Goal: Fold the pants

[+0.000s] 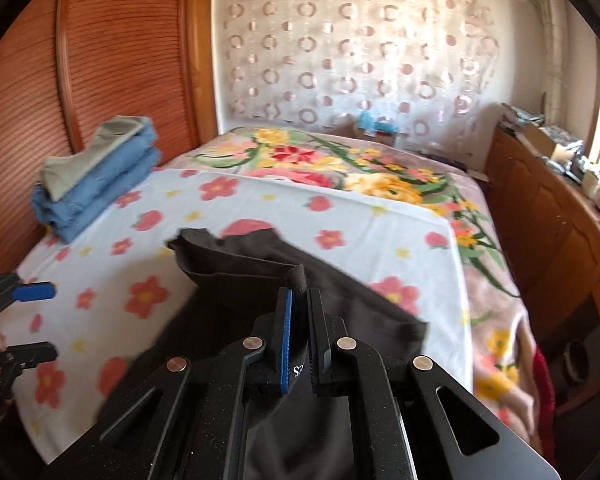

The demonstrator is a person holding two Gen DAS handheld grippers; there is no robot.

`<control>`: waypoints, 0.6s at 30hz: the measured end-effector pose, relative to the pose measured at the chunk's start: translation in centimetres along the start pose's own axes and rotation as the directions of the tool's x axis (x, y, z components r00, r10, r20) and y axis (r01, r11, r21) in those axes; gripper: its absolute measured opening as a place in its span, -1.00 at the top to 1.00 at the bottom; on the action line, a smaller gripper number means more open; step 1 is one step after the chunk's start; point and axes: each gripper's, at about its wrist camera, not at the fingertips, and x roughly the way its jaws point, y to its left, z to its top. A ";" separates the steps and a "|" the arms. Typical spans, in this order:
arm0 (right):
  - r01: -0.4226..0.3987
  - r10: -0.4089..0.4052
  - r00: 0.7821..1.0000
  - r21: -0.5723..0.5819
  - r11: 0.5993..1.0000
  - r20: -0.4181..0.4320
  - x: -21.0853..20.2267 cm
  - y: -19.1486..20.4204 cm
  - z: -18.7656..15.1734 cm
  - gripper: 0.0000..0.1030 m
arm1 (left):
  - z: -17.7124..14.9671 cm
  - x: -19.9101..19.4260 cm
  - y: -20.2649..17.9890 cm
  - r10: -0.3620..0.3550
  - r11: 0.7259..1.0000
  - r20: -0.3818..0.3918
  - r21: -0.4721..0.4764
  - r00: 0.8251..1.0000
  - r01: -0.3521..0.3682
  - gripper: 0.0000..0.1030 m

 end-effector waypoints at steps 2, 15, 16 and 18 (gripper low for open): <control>0.022 -0.022 1.000 0.019 1.000 -0.011 0.7 -0.7 0.0 0.87 | 0.1 0.4 -0.2 -0.005 1.000 -0.006 0.003 1.000 0.005 -0.58; 0.085 -0.080 0.996 0.118 0.989 -0.049 1.5 -2.0 -0.9 0.21 | 1.9 3.7 -2.2 -0.013 0.998 -0.056 0.066 0.998 0.017 -0.58; 0.076 -0.069 0.996 0.123 0.990 -0.057 1.5 -2.1 -1.0 0.21 | 2.0 3.8 -2.2 -0.019 0.998 -0.059 0.065 0.998 0.023 -0.58; 0.061 -0.052 0.995 0.119 0.991 -0.081 1.7 -1.9 -1.1 0.21 | 2.1 4.3 -2.5 -0.028 0.997 -0.068 0.065 0.997 0.032 -0.58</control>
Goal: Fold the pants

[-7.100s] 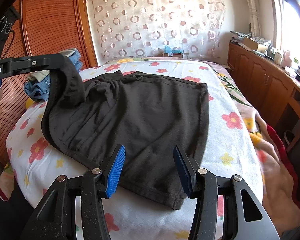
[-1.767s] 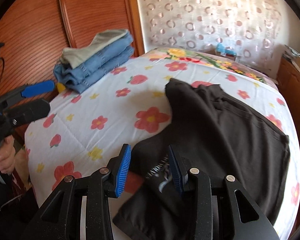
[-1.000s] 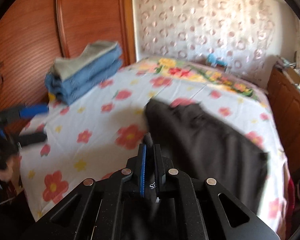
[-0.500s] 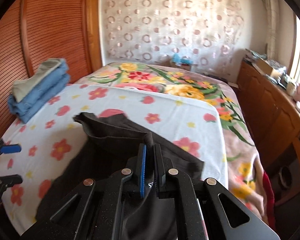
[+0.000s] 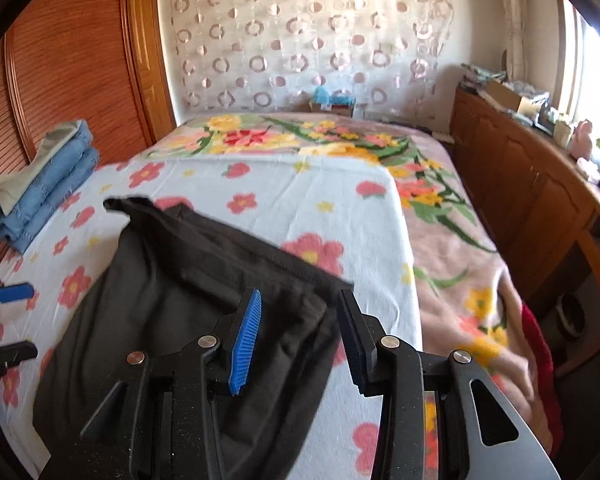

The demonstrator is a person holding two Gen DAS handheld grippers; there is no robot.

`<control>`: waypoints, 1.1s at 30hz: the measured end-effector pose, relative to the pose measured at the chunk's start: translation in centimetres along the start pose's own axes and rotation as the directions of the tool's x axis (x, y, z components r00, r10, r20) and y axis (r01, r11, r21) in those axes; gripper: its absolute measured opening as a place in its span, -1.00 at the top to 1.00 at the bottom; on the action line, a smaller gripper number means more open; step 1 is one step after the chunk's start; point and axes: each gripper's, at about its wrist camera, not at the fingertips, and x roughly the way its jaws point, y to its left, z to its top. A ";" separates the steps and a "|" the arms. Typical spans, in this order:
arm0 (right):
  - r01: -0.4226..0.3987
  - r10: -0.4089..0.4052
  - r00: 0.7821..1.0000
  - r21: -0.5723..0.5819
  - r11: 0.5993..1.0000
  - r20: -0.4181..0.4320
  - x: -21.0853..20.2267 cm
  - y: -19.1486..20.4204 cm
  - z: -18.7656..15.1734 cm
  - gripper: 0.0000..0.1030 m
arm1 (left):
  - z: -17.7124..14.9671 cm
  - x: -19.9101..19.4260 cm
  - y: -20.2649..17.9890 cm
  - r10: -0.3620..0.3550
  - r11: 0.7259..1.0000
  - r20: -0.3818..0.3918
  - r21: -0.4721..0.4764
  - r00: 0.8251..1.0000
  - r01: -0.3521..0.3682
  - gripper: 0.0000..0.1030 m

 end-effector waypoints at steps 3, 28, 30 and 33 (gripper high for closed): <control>-0.013 0.013 1.000 -0.018 1.000 -0.026 0.3 0.4 -0.1 0.21 | 0.2 0.6 -0.5 -0.005 1.000 -0.015 0.012 1.000 0.005 -0.58; 0.141 -0.139 0.989 0.033 0.989 -0.048 1.9 -3.3 3.0 0.89 | -0.1 2.8 -1.1 0.020 0.999 -0.103 0.027 0.994 -0.017 -0.58; 0.139 -0.137 0.989 0.037 0.990 -0.064 1.9 -3.7 2.9 0.80 | -0.2 2.8 -1.3 0.023 0.999 -0.104 0.030 0.994 -0.020 -0.58; 0.142 -0.140 0.989 0.039 0.989 -0.052 1.3 -3.5 3.5 0.37 | -0.2 2.8 -1.3 0.024 0.999 -0.104 0.031 0.994 -0.021 -0.58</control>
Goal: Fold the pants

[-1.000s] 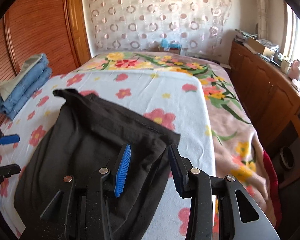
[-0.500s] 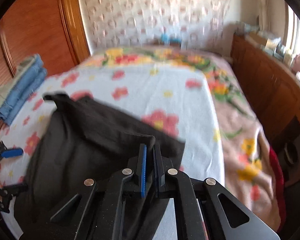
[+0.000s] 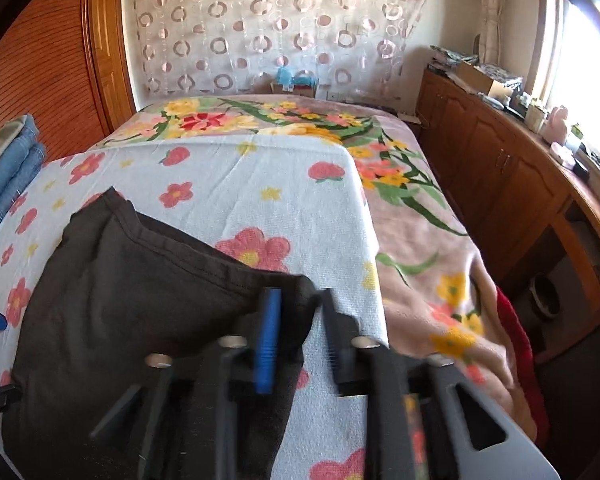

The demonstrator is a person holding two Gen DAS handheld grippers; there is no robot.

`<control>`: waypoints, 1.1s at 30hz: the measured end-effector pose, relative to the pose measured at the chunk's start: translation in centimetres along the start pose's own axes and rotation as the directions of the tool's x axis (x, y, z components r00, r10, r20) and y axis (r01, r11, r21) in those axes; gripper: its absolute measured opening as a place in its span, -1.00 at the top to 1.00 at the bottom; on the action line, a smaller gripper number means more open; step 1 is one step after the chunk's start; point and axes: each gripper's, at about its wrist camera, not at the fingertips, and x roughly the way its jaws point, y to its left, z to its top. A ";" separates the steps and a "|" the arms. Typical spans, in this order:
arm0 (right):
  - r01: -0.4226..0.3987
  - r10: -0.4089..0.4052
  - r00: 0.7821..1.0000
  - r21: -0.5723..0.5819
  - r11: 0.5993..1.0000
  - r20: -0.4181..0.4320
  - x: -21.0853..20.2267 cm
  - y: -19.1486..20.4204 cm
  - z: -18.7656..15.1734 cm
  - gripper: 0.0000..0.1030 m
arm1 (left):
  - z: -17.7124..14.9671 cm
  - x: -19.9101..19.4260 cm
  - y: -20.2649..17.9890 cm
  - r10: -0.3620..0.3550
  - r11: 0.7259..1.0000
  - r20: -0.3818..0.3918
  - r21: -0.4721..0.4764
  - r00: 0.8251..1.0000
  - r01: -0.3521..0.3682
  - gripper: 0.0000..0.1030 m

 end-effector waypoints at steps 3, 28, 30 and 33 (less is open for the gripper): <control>-0.019 0.019 1.000 0.003 1.000 0.012 -0.8 1.2 0.1 0.37 | 0.0 0.0 0.0 0.001 1.000 0.000 0.001 1.000 -0.001 -0.58; -0.127 0.127 0.991 -0.004 0.992 0.045 -8.6 0.7 -7.6 0.37 | 0.2 0.3 0.1 0.004 1.000 0.000 0.002 1.000 -0.004 -0.59; -0.136 0.136 0.989 -0.008 0.991 0.049 -10.1 0.8 -9.4 0.37 | 0.2 0.3 0.1 0.003 1.000 -0.001 0.002 1.000 -0.003 -0.59; -0.139 0.139 0.989 -0.006 0.990 0.047 -11.8 1.1 -11.3 0.37 | 0.2 0.3 0.1 0.003 1.000 -0.001 0.002 1.000 -0.003 -0.59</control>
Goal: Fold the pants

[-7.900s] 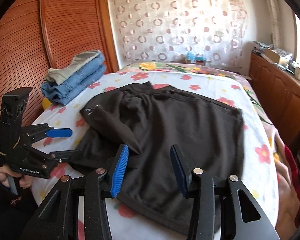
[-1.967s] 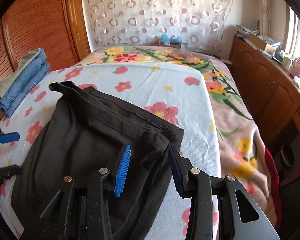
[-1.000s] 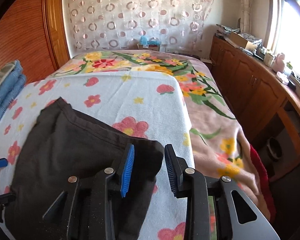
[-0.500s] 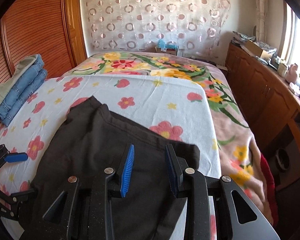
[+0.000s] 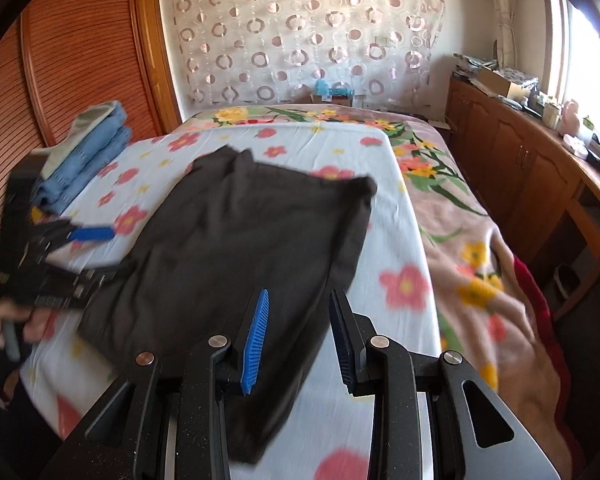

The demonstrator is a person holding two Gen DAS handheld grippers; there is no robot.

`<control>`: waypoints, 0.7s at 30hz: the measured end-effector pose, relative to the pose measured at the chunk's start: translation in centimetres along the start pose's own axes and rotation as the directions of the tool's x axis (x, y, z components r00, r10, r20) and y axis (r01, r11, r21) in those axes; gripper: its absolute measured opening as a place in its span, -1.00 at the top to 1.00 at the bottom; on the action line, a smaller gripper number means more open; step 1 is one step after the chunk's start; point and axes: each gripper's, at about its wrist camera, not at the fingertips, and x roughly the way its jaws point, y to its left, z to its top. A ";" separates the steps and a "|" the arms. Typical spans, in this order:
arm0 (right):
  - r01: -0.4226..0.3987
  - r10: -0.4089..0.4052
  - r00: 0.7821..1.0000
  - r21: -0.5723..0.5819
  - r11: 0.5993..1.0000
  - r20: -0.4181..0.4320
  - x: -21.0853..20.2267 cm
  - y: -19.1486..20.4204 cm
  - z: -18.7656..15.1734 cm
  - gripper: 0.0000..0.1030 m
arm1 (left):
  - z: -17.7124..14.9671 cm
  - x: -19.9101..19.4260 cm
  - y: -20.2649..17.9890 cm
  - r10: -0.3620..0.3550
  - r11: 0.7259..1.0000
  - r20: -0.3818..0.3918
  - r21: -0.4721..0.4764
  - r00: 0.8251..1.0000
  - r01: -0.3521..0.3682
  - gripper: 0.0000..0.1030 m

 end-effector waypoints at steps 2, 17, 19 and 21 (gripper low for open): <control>-0.012 0.012 1.000 0.022 1.000 0.000 -0.8 0.2 -1.1 0.37 | 0.0 0.0 0.0 0.000 1.000 0.000 0.000 1.000 0.000 -0.59; -0.043 0.045 0.999 0.091 0.995 -0.026 -3.1 1.2 -4.5 0.37 | -3.0 -6.0 -2.8 -0.139 0.990 0.072 0.027 0.988 0.137 -0.49; -0.052 0.055 0.998 0.101 0.993 -0.025 -3.2 1.3 -4.7 0.37 | -3.6 -5.9 -3.1 -0.144 0.989 0.057 0.028 0.988 0.143 -0.29; -0.064 0.067 0.997 0.110 0.992 -0.025 -3.1 1.4 -4.9 0.37 | -4.3 -5.7 -3.3 -0.161 0.987 0.037 0.028 0.986 0.160 -0.17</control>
